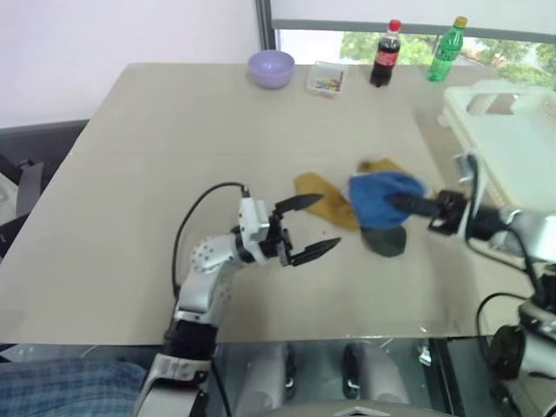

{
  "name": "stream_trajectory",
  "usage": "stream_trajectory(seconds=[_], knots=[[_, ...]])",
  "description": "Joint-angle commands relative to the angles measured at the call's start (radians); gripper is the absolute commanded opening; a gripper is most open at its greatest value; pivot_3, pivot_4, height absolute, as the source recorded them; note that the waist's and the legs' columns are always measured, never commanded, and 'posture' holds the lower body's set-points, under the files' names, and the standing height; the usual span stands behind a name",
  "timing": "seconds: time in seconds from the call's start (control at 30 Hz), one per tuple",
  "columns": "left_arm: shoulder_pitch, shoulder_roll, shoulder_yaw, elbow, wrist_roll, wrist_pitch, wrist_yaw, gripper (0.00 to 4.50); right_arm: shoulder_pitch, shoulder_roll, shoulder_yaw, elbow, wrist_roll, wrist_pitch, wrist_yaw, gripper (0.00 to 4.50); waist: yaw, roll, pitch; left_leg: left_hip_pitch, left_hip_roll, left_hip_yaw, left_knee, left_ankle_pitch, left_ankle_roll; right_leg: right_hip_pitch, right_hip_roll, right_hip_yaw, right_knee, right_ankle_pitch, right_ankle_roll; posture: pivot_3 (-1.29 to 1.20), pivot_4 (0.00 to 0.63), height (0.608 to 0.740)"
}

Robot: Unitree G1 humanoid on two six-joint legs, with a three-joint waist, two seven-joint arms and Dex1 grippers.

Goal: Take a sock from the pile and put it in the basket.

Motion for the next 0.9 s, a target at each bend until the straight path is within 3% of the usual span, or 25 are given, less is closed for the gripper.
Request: stream_trajectory(seconds=[0.03,0.2,0.67,0.77,0.9], knots=[[-0.08,-0.066,-0.015,0.045,0.005,-0.06,0.035,4.5,-0.089,-0.158,-0.074,0.152,0.039,-0.051,-0.062,0.03,0.001,0.0,0.0,0.0,0.0,0.0,0.0,0.0,0.0,0.0,0.001,0.0,0.0,0.0,0.0,0.0,0.15,0.733],[-0.158,-0.16,-0.012,0.15,-0.025,-0.059,0.053,4.5,-0.23,-0.311,-0.129,0.472,-0.047,-0.18,-0.101,0.03,0.003,0.0,0.0,0.0,0.0,0.001,0.002,0.0,0.001,0.001,0.002,0.001,0.0,0.001,0.001,0.0,0.15,0.733],[-0.227,-0.182,-0.047,0.242,-0.004,-0.01,0.022,4.5,-0.365,-0.424,-0.16,0.988,-0.406,-0.655,-0.079,0.03,0.003,0.0,0.0,-0.001,0.001,0.006,0.008,-0.003,0.004,0.001,0.001,0.005,-0.001,0.002,0.003,0.0,0.15,0.733],[-0.227,-0.181,-0.051,0.251,0.01,-0.013,0.032,4.5,-0.361,-0.437,-0.132,1.025,-0.465,-0.677,-0.028,1.09,0.001,0.0,0.0,-0.001,0.001,0.008,0.008,-0.002,0.004,0.001,0.001,0.007,-0.002,0.002,0.004,0.0,0.15,0.733],[-0.21,-0.184,-0.043,0.243,0.017,-0.009,0.059,4.5,-0.338,-0.449,-0.067,1.001,-0.566,-0.686,0.025,2.82,0.0,0.001,0.0,0.0,0.002,0.009,0.008,-0.003,0.004,0.0,0.001,0.009,-0.001,0.002,0.004,0.0,0.15,0.733]])
